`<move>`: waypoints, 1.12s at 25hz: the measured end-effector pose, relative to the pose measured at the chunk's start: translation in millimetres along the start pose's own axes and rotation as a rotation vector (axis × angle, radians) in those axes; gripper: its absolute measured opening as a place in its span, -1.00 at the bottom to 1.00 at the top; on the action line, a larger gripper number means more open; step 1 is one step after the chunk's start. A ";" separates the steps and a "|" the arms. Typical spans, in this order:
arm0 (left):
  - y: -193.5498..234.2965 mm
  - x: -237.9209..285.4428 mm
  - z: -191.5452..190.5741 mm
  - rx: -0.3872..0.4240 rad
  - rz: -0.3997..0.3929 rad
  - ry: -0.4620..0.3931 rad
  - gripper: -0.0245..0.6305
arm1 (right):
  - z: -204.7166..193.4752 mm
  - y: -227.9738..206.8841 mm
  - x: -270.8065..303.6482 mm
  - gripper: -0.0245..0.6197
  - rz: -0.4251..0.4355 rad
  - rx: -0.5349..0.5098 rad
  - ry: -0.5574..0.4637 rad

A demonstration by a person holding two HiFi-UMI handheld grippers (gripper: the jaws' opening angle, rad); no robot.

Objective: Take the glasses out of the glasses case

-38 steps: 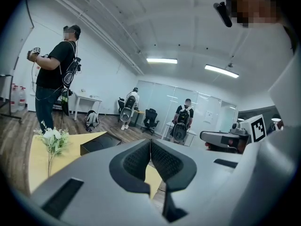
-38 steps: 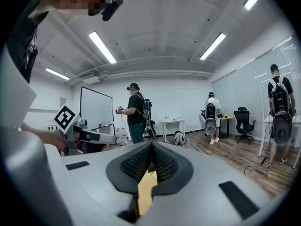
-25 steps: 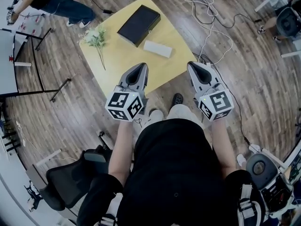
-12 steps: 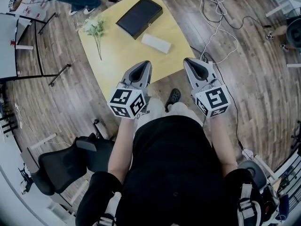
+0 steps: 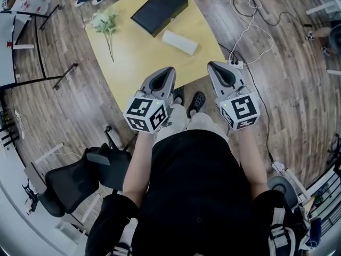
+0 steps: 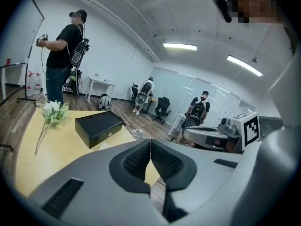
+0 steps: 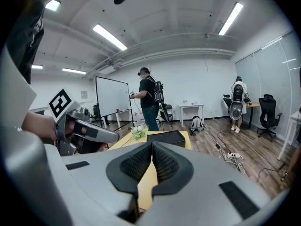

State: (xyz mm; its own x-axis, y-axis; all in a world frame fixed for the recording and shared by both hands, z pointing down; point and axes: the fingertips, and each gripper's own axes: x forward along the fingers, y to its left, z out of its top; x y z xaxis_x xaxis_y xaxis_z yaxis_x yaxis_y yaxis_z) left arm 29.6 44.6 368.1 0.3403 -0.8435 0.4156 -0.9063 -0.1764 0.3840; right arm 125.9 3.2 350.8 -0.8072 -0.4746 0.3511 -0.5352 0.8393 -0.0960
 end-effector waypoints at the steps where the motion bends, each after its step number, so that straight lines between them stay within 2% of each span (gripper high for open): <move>1: 4.4 1.7 -0.1 -0.005 -0.002 0.006 -0.85 | -0.4 -0.9 4.5 -0.86 -0.004 -0.002 0.009; 13: 56.8 37.3 12.5 0.003 -0.057 0.076 -0.85 | -4.1 -12.8 65.1 -0.84 -0.073 -0.083 0.143; 28: 107.4 81.4 -13.2 0.019 -0.169 0.203 -0.85 | -45.6 -13.2 122.1 -0.70 -0.146 -0.109 0.285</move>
State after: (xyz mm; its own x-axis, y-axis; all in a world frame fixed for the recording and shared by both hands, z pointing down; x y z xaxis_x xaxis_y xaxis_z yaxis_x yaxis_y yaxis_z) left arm -36.8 -36.3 454.1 0.5288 -0.6827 0.5042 -0.8362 -0.3175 0.4471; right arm 45.8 -53.7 437.4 -0.6138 -0.5110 0.6019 -0.5977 0.7988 0.0687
